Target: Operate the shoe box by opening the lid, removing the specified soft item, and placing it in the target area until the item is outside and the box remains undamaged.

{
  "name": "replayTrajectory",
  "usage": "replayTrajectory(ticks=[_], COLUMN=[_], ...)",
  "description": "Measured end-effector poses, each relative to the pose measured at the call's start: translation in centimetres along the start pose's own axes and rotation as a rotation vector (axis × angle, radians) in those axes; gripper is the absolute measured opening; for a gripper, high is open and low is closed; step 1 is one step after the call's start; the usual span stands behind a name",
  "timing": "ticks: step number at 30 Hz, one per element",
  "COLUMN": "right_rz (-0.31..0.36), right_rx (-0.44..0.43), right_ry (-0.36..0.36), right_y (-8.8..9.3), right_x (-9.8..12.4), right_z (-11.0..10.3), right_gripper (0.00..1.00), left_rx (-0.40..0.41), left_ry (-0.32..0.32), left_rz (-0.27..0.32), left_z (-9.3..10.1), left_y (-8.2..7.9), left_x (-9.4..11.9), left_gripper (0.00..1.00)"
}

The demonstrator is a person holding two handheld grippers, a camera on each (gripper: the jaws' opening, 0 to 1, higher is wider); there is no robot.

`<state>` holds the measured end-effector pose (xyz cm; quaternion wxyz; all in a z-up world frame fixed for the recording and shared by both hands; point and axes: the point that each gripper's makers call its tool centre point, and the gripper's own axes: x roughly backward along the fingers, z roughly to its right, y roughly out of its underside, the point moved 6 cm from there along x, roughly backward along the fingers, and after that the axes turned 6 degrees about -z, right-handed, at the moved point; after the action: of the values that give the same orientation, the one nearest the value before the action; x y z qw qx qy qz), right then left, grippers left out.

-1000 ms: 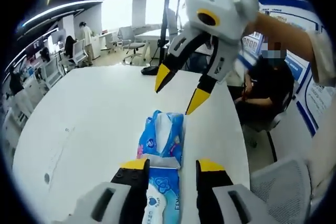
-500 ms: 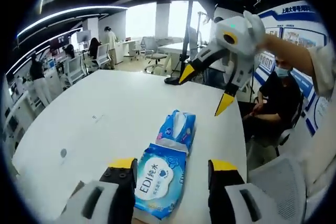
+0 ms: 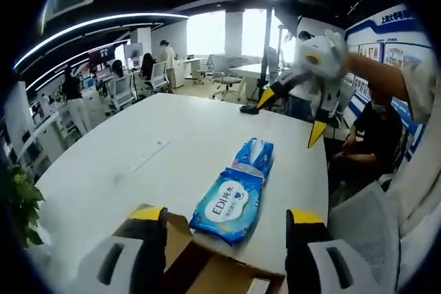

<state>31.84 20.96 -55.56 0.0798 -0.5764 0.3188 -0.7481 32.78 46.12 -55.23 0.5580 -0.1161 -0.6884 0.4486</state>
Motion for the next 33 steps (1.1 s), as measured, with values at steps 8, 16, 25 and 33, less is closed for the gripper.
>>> replayTrajectory(ticks=[8, 16, 25, 33], right_rz=[0.014, 0.014, 0.028, 0.036], right_rx=[0.040, 0.111, 0.169, 0.216], right_ry=[-0.072, -0.097, -0.140, -0.188], right_y=[-2.5, -4.4, -6.6, -8.2], right_x=[-1.2, -2.8, -4.5, -6.5], right_z=[-1.7, -2.8, -4.0, -5.4], right_gripper=[0.69, 0.70, 0.70, 0.70], left_rx=[0.063, 0.139, 0.199, 0.247], left_ry=[-0.063, -0.143, -0.203, -0.248], left_rz=[0.029, 0.025, 0.024, 0.049], left_z=[-0.7, -1.7, -2.3, -2.5], left_y=[2.3, 5.4, 8.2, 10.7], left_x=[3.4, 6.4, 8.9, 11.1], left_gripper=[0.83, 0.88, 0.90, 0.98])
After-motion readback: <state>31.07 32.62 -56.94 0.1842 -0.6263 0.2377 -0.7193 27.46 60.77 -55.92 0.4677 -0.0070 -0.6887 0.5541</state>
